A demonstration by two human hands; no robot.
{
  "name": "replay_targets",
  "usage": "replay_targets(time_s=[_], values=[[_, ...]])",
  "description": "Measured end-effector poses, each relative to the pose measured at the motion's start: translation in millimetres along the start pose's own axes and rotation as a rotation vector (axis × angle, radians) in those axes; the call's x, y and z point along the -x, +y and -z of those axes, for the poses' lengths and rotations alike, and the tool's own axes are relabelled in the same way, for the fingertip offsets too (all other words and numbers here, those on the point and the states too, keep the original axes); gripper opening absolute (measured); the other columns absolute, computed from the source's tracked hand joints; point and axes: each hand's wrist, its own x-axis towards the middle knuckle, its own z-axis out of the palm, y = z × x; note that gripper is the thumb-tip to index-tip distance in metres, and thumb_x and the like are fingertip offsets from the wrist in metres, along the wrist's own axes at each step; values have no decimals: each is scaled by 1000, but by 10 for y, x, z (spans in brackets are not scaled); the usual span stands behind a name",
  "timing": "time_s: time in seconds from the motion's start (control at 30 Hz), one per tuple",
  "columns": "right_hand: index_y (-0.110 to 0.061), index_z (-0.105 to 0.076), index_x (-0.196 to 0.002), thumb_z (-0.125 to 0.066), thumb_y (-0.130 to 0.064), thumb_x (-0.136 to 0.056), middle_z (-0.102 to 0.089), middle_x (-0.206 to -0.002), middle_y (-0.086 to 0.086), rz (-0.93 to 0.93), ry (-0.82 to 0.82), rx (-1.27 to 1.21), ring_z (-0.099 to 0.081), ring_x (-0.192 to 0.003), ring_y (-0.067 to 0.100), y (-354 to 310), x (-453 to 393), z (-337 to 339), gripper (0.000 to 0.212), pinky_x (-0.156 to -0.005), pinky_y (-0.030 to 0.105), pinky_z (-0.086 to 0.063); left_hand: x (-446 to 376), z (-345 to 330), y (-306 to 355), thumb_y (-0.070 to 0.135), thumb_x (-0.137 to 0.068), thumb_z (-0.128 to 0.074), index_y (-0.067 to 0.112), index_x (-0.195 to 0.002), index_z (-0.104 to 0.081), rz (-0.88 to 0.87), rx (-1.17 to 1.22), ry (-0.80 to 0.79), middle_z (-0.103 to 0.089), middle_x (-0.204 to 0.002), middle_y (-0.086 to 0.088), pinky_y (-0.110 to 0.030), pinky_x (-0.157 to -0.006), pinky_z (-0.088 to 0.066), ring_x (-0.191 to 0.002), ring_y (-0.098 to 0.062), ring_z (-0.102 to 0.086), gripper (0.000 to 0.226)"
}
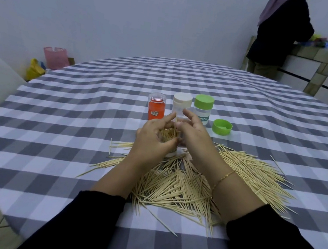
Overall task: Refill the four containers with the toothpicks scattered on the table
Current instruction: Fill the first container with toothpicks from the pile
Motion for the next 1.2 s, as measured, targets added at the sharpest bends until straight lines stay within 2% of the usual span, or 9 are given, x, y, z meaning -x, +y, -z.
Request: replay_targets(time_s=[0.1,0.2,0.37,0.5,0.77,0.9,1.0,1.1,1.2], values=[[-22,-34,-139,-58,-10,-80,-51,-105,1,-58,-55,112,-56,-100,21,-26,12,80,64,-87,38,-48,-5,0,-8,57,-65,-61,69,-118,-35,19,16,-17,-53,-110,36,-47,-109,-36,-124,-6,-48,61],[-21,-39,-128,-58,-4,-82,-48,-92,2,-86,-91,218,-57,-86,18,-77,44,184,52,-65,30,-44,-3,-2,-15,58,-66,-60,66,-123,-33,10,12,-17,-54,-114,30,-46,-108,-37,-123,-8,-49,64],[-16,-49,-96,-56,15,-81,-49,-73,3,-32,-65,41,-51,-58,15,-111,60,258,35,-50,24,-36,-4,-6,-62,31,-80,-76,51,-136,-38,18,33,-4,-56,-115,17,-45,-105,-43,-119,-9,-52,71],[-12,-53,-85,-61,8,-85,-53,-72,3,56,-11,-45,-58,-52,6,-136,97,235,21,-43,15,-43,-12,-6,-64,28,-80,-76,47,-136,-37,-5,23,-9,-56,-117,11,-43,-107,-41,-120,-9,-50,70],[-17,-63,-84,-62,-8,-89,-64,-77,-1,275,149,125,-60,-67,6,-80,91,127,11,-58,15,-51,-32,-19,-62,29,-84,-72,27,-132,-58,-56,-43,-3,-60,-108,12,-26,-96,-41,-112,-8,-52,50],[-16,-66,-105,-62,-11,-90,-65,-85,-1,306,190,274,-64,-83,14,25,48,60,16,-76,29,-56,-46,-9,-70,38,-83,-65,21,-120,-69,-61,-7,36,-66,-109,5,-37,-97,-47,-111,-13,-56,41],[-17,-65,-118,-59,-12,-92,-64,-92,-2,399,203,394,-60,-89,11,60,55,46,27,-81,21,-50,-61,-8,-77,27,-87,-70,22,-116,-71,-65,-43,65,-65,-110,6,-40,-100,-43,-113,-11,-52,30],[-17,-65,-121,-57,-16,-93,-59,-95,-4,501,205,525,-53,-87,2,75,75,52,29,-78,7,-41,-73,-13,-78,38,-83,-70,24,-114,-71,-48,-56,78,-60,-112,10,-43,-103,-41,-115,-9,-48,34],[-18,-68,-116,-58,-19,-92,-58,-93,-5,570,189,562,-54,-87,3,101,81,38,26,-79,16,-45,-83,-12,-106,57,-73,-56,27,-110,-72,-51,-84,83,-60,-111,14,-44,-102,-42,-115,-6,-48,51]])
